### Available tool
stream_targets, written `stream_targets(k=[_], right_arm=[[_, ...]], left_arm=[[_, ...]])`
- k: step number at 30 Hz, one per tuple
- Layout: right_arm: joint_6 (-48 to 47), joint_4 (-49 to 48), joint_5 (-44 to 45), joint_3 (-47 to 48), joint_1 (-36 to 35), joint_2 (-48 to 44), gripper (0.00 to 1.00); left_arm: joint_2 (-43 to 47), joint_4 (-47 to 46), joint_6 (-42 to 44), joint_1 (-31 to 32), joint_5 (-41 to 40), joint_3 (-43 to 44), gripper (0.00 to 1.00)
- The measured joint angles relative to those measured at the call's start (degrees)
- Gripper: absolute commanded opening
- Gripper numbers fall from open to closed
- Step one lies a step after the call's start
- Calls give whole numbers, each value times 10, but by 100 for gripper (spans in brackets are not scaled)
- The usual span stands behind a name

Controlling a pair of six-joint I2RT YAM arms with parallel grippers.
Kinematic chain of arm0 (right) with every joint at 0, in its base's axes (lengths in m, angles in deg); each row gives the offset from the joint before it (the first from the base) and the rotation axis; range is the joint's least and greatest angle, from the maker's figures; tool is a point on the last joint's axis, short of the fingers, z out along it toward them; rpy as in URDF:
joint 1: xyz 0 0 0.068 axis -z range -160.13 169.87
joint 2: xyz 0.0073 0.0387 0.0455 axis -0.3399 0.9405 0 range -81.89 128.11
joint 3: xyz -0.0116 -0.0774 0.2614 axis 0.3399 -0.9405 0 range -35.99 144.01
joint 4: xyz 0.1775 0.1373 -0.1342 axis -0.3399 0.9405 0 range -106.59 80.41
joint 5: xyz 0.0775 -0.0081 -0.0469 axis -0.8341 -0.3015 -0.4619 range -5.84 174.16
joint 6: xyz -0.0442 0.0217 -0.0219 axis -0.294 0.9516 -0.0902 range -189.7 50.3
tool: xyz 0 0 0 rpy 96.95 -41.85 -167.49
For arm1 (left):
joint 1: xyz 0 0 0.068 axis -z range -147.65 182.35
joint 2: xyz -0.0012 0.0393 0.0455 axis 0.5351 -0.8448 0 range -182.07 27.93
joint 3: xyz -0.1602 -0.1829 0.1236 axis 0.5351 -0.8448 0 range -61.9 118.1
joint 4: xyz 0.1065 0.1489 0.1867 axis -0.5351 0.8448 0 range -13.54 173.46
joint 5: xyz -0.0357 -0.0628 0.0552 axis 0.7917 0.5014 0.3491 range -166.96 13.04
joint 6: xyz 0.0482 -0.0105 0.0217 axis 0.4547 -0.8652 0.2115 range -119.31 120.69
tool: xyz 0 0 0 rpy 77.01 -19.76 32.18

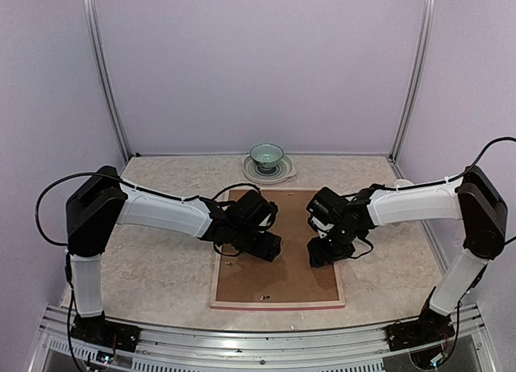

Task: Put the photo into the frame
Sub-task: Press the fastener onto the backboard.

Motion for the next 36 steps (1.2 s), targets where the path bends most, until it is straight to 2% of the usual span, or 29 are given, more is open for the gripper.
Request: stream_targets(k=[24, 32, 36], right_arm=[[1, 24, -10, 0, -1, -8, 57], [1, 33, -8, 5, -2, -18, 67], [-2, 40, 0, 22, -2, -41, 74]], left_arm=[[0, -6, 0, -1, 2, -2, 77], [2, 0, -2, -2, -2, 3, 88], [19, 49, 2, -12, -33, 7, 95]])
